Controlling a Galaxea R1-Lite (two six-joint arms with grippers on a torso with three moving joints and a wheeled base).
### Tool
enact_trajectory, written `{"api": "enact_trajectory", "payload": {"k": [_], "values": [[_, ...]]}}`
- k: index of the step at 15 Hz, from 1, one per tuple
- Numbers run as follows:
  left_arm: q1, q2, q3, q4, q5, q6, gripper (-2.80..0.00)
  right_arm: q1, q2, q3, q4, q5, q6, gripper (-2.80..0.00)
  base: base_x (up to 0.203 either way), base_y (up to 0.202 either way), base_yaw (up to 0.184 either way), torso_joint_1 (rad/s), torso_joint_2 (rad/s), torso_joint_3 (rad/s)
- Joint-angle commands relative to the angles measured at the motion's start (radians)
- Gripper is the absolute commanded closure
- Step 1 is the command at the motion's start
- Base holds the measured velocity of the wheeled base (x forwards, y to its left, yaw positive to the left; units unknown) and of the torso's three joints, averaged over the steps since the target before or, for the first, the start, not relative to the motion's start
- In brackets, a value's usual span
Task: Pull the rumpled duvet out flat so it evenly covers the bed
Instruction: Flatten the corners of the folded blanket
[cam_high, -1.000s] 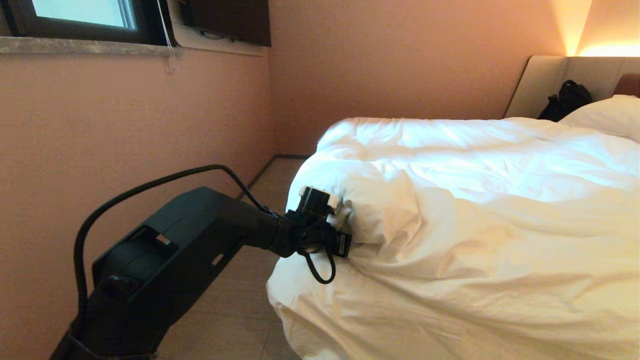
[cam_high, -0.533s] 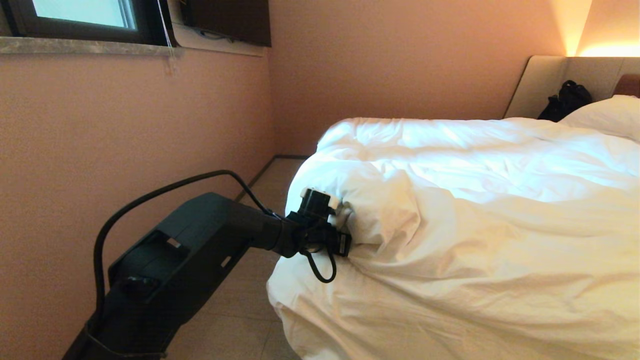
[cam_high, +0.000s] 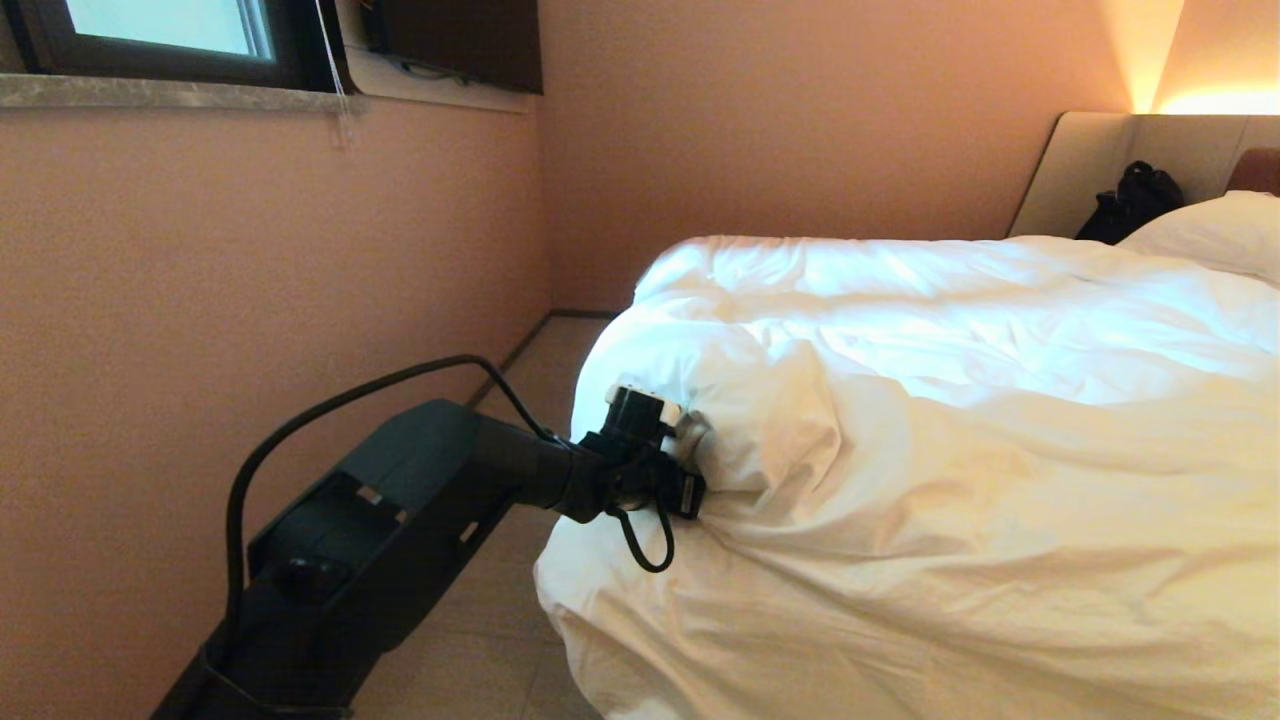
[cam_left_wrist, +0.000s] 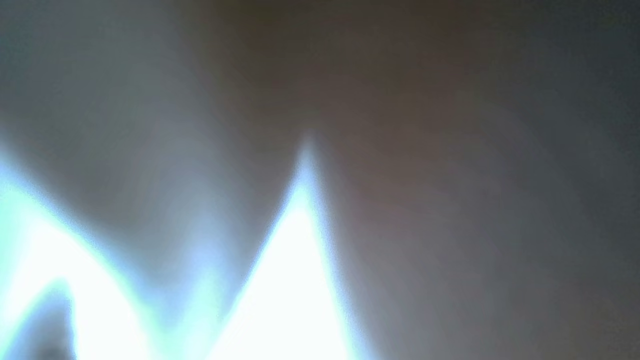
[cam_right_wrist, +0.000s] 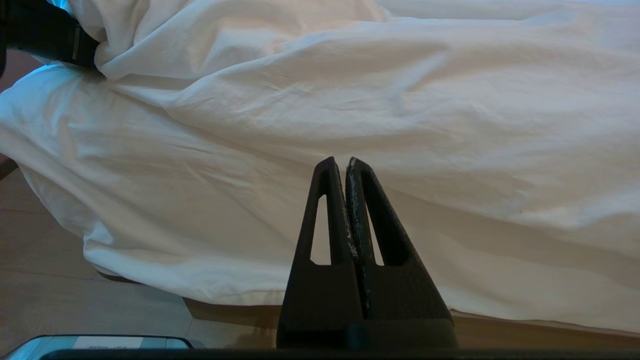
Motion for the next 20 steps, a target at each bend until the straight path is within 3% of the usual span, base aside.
{"api": "enact_trajectory", "payload": {"k": [1, 5, 6, 7, 16, 20], "values": [[-0.001, 0.022, -0.010, -0.001, -0.002, 0.012, 0.00, 0.000, 0.001, 0.000, 0.000, 0.000, -0.001, 0.00, 0.000, 0.000, 0.000, 0.000, 0.00, 0.000], [-0.001, 0.032, -0.018, -0.001, -0.002, 0.018, 0.00, 0.000, 0.001, 0.000, 0.000, 0.001, -0.001, 0.00, 0.000, 0.000, 0.000, 0.000, 0.00, 0.000], [-0.001, 0.039, -0.026, -0.001, -0.002, 0.018, -0.77, 0.000, 0.001, 0.000, 0.000, 0.002, 0.000, 0.00, 0.000, 0.000, 0.000, 0.000, 0.00, 0.000], [-0.001, 0.040, -0.027, -0.006, -0.002, 0.018, -2.80, 0.000, 0.001, 0.000, 0.000, 0.000, 0.000, 0.00, 0.000, 0.000, 0.000, 0.000, 0.00, 0.000], [0.001, 0.087, -0.097, -0.044, -0.008, 0.043, -2.80, 0.000, 0.001, 0.000, 0.000, 0.000, 0.000, 0.00, 0.000, 0.000, 0.000, 0.000, 0.00, 0.000], [0.001, 0.110, -0.135, -0.054, -0.013, 0.088, -2.80, 0.000, 0.001, 0.000, 0.000, 0.002, -0.002, 0.00, 0.000, 0.000, 0.000, 0.000, 0.00, 0.000]]}}
